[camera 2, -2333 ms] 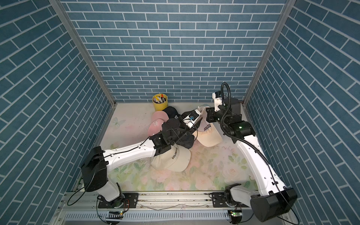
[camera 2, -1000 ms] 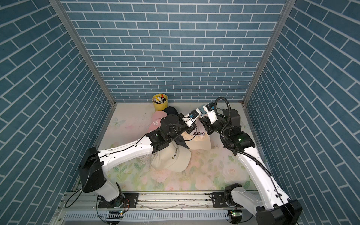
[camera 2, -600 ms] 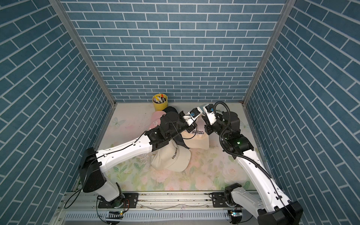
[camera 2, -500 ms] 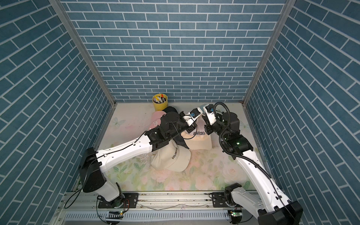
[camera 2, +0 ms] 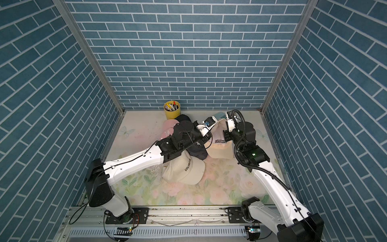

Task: Open the adjustable buckle of the baseball cap
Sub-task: Pull the adjustable strap on the baseball cap, then place the baseball cap at the center of the board.

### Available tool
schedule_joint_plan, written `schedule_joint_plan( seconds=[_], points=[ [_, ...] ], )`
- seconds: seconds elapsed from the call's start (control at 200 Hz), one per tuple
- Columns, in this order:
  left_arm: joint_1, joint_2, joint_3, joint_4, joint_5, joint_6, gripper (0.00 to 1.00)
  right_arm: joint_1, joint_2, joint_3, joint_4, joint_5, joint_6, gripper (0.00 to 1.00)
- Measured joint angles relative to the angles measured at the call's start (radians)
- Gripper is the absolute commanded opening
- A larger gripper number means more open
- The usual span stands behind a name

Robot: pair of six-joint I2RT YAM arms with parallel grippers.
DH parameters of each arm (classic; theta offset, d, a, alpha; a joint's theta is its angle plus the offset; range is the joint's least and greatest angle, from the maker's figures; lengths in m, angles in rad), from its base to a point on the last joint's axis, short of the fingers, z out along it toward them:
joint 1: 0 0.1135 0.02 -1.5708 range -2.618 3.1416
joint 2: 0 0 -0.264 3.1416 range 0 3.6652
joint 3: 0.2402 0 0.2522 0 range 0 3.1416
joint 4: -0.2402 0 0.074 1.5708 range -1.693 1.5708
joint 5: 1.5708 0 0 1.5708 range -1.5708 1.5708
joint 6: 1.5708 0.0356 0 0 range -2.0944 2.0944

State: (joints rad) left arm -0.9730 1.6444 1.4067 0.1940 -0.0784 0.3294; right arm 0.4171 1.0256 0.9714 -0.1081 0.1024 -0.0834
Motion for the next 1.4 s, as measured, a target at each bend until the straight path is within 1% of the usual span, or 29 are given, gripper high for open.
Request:
schedule_joint_plan(
  seconds=[0.045,0.075,0.1,0.21,0.275,0.31,0.475,0.64,0.825,0.98,1.115,1.26,1.32,1.4],
  points=[
    [0.000,-0.001,-0.006,0.006,-0.013,-0.001,0.00,0.000,0.008,0.006,-0.006,0.011,0.000,0.00],
    [0.000,-0.001,-0.010,0.013,-0.025,-0.003,0.04,0.000,0.016,0.017,-0.016,0.019,0.000,0.00],
    [0.000,-0.001,-0.015,0.019,-0.035,-0.005,0.13,0.000,0.022,0.024,-0.023,0.024,0.000,0.00],
    [0.003,0.000,-0.027,0.036,-0.085,-0.020,0.59,0.000,0.046,0.076,-0.066,0.045,-0.001,0.00],
    [0.011,0.002,-0.027,0.052,-0.110,-0.044,0.70,0.000,0.056,0.109,-0.098,0.056,-0.001,0.00],
    [0.016,0.002,-0.026,0.060,-0.122,-0.058,0.75,0.000,0.063,0.130,-0.118,0.064,-0.001,0.00],
    [0.042,-0.002,-0.045,0.136,-0.166,-0.098,0.75,-0.003,0.115,0.252,-0.250,0.118,0.007,0.00],
    [0.046,-0.014,-0.074,0.148,-0.161,-0.112,0.72,-0.010,0.204,0.405,-0.405,0.177,0.068,0.00],
    [0.039,-0.076,-0.172,0.149,-0.049,-0.126,0.73,-0.011,0.285,0.556,-0.543,0.203,0.147,0.00],
    [0.004,-0.067,-0.177,0.155,0.038,-0.165,0.73,-0.011,0.342,0.672,-0.631,0.218,0.224,0.00],
    [-0.045,0.010,-0.119,0.159,0.122,-0.196,0.73,-0.010,0.363,0.718,-0.684,0.220,0.290,0.00],
    [-0.070,0.091,-0.075,0.160,0.210,-0.235,0.74,-0.010,0.391,0.764,-0.729,0.230,0.345,0.00],
    [-0.071,0.117,-0.063,0.155,0.222,-0.250,0.76,-0.010,0.400,0.774,-0.740,0.232,0.366,0.00],
    [-0.071,0.153,-0.040,0.145,0.205,-0.267,0.77,-0.010,0.403,0.775,-0.750,0.233,0.387,0.00]
  ],
)
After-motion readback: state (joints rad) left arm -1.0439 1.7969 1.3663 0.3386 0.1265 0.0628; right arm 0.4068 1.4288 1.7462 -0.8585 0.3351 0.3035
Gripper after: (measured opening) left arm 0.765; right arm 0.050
